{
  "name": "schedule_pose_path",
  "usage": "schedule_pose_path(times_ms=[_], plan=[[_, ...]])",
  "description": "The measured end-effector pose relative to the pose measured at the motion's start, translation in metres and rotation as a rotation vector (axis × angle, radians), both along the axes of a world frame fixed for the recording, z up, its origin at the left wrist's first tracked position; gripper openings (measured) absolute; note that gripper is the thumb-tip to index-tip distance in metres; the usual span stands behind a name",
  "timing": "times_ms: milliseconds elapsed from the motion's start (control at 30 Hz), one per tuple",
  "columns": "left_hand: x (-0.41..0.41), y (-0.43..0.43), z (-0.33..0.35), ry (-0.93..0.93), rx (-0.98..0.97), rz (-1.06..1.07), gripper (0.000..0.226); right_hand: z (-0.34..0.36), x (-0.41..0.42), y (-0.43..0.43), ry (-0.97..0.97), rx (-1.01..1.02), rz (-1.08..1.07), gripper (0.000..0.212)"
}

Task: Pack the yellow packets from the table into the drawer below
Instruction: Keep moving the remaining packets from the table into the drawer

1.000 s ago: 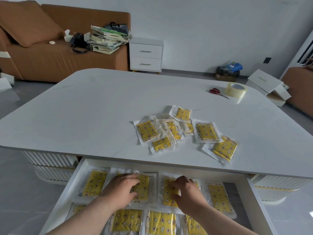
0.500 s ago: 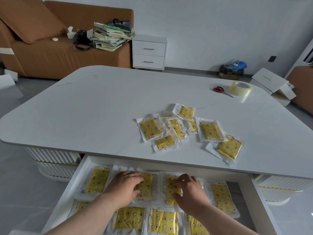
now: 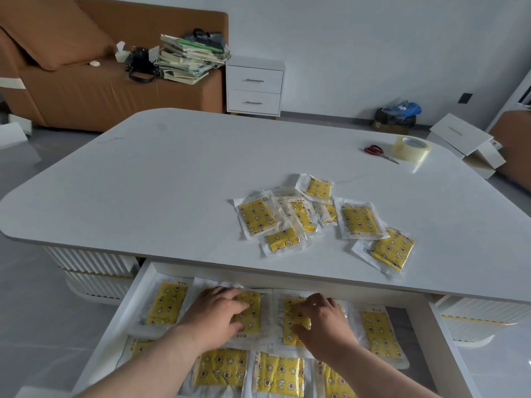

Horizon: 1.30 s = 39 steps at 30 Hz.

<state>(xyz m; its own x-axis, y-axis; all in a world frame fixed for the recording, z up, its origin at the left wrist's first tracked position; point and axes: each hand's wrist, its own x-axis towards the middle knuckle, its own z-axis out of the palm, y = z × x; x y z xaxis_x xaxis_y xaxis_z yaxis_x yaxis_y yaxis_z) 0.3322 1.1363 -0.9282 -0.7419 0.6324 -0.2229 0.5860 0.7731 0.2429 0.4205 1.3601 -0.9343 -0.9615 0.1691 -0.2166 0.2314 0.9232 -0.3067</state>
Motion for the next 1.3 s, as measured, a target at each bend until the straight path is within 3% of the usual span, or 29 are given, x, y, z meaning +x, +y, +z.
schedule_pose_path(times_ms=[100, 233, 433, 600, 867, 1067, 1300], plan=[[-0.002, -0.002, 0.007, -0.034, 0.108, 0.062, 0.044, 0.005, 0.001, -0.001, 0.004, -0.012, -0.002, 0.045], [-0.018, -0.015, 0.036, -0.189, 0.274, 0.315, 0.044, 0.028, -0.004, 0.000, -0.028, -0.073, 0.017, 0.043], [-0.018, -0.045, 0.090, -0.320, 0.048, 0.278, 0.008, 0.087, 0.001, 0.000, -0.094, -0.150, 0.098, 0.036], [0.004, -0.044, 0.124, -0.237, 0.100, 0.252, 0.020, 0.135, 0.019, 0.003, -0.023, -0.205, 0.111, 0.032], [0.024, -0.029, 0.166, -0.186, 0.388, 0.302, 0.010, 0.193, 0.040, 0.025, 0.263, -0.294, -0.057, 0.027], [0.021, 0.000, 0.161, -0.151, 0.446, 0.400, 0.008, 0.200, 0.038, 0.041, 0.310, -0.326, -0.151, 0.025], [-0.018, 0.041, 0.156, -0.025, 0.461, 0.670, 0.036, 0.191, 0.018, 0.053, 0.300, -0.299, -0.150, 0.026]])
